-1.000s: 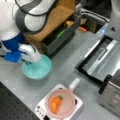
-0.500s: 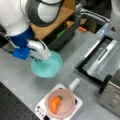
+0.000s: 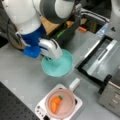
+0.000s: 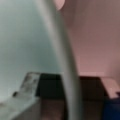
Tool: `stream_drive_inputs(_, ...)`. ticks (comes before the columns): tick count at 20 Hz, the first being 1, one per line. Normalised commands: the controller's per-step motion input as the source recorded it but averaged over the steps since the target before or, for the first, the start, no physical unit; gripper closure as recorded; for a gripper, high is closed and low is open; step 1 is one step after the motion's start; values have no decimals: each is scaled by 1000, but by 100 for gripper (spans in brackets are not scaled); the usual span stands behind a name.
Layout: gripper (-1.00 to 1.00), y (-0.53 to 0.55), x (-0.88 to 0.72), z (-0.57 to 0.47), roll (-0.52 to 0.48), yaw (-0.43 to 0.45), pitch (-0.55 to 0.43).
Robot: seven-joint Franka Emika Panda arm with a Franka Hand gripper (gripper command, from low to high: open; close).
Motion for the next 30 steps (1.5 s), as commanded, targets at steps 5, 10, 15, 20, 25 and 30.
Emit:
stream_drive_inputs(5,100,162,-428,-93,-61,-245,-250)
stream_drive_inputs(10,100,151,-489,-108,-73,-259,-272)
stream_drive_inputs(15,100,155,-511,-185,-47,-248,-308)
stream_drive_inputs(20,100,220,-629,-242,13,-177,-300)
stream_drive_inputs(25,100,155,-428,-147,55,-138,-337)
stream_drive_inputs(30,100,113,-298,-109,62,-107,-299)
